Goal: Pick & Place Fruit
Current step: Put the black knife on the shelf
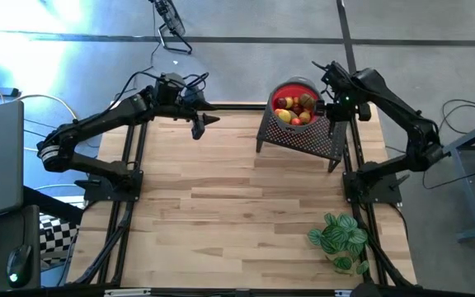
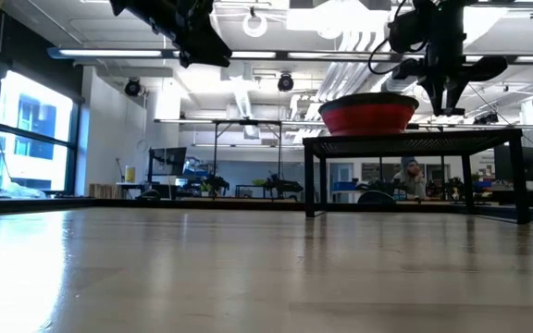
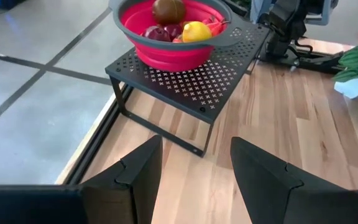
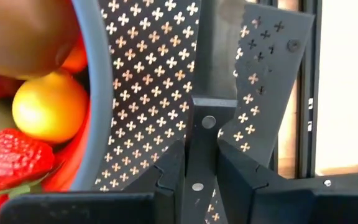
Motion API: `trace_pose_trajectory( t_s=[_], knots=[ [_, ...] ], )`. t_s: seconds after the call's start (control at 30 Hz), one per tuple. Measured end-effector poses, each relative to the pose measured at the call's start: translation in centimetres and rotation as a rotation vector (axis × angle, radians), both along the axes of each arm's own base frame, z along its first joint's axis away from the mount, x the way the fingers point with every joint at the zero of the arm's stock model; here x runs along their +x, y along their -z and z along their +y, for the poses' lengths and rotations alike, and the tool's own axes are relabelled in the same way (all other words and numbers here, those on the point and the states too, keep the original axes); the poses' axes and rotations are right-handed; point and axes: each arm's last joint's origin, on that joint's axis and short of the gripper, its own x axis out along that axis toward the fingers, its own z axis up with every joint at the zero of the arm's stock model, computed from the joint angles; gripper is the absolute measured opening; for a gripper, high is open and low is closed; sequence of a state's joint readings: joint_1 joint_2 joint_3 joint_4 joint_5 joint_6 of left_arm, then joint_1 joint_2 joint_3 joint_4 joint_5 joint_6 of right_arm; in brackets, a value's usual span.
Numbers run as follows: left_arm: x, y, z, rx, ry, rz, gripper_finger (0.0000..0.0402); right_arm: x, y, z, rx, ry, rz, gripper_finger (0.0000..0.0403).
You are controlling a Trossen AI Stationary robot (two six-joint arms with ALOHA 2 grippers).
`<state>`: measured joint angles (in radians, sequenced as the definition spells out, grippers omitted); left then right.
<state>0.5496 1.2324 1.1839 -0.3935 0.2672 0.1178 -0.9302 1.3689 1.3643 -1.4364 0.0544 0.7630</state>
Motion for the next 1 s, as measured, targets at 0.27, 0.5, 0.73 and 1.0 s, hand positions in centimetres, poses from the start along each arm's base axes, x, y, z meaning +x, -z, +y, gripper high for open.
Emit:
trace_pose_trajectory(
  t_s=[0.27, 0.5, 0.73, 1.0],
  knots=[
    [0.0, 0.1, 0.0, 0.025, 0.014, 0.014, 0.0183, 0.0, 0.0, 0.1, 0.027, -0.005, -0.022, 0.0064],
    [0.0, 0.1, 0.0, 0.024, 0.014, 0.014, 0.0183, -0.1, 0.1, 0.3, 0.053, -0.002, -0.007, 0.0064],
    [0.0, 0.1, 0.0, 0.024, 0.014, 0.013, 0.0183, 0.3, 1.7, 0.3, 0.13, -0.014, 0.03, 0.0064],
    [0.0, 0.1, 0.0, 0.024, 0.015, 0.013, 0.0183, 0.3, 2.9, 0.4, 0.154, -0.028, 0.055, 0.0064]
  ],
)
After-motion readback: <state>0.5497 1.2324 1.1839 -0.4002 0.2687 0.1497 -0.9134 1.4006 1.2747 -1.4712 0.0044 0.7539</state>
